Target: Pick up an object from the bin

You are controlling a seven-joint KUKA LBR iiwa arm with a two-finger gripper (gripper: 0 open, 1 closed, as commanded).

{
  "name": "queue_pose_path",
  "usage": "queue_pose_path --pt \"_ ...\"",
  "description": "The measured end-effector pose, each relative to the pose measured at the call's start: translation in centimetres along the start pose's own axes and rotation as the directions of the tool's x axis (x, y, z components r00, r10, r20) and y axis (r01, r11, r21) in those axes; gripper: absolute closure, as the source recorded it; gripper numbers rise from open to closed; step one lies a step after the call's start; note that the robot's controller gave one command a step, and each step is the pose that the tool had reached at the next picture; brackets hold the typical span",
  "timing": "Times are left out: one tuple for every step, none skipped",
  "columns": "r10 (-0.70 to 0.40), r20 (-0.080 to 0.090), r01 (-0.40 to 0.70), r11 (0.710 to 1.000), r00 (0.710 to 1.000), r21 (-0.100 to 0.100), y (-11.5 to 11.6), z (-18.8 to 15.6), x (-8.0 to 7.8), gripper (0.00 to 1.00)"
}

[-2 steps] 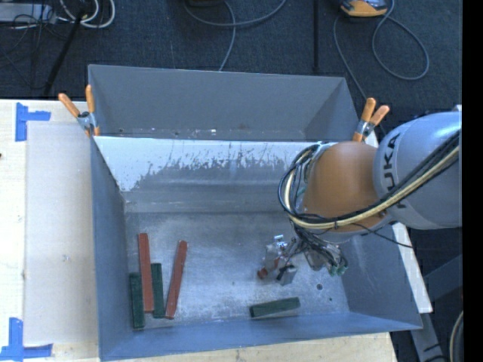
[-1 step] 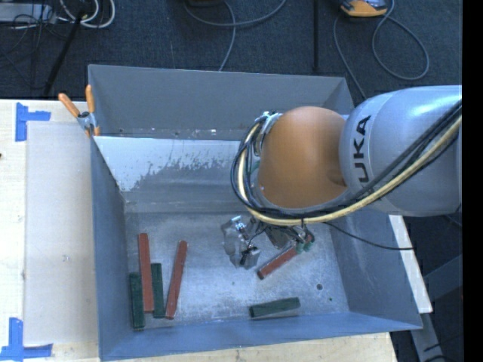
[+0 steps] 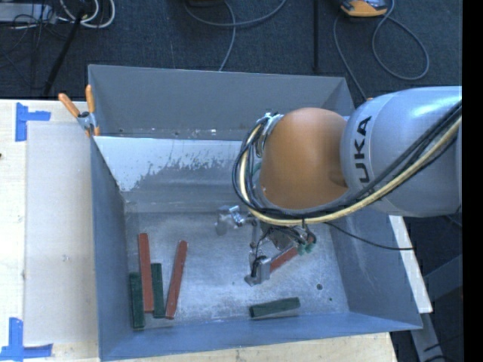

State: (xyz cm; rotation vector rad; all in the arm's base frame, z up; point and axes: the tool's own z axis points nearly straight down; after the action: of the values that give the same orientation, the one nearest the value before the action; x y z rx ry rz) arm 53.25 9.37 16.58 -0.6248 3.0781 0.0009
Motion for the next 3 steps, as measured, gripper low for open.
queue_pose_path --pt "-0.303 -0.002 0.303 0.953 0.953 -0.002 4.6 9.4 -2.2 0.00" --pt "-0.423 0.004 0.423 0.906 0.906 0.005 -1.4 7.3 -8.8 0.00" --pt "-0.724 0.002 0.724 0.690 0.690 -0.001 10.5 2.3 -6.7 0.00"
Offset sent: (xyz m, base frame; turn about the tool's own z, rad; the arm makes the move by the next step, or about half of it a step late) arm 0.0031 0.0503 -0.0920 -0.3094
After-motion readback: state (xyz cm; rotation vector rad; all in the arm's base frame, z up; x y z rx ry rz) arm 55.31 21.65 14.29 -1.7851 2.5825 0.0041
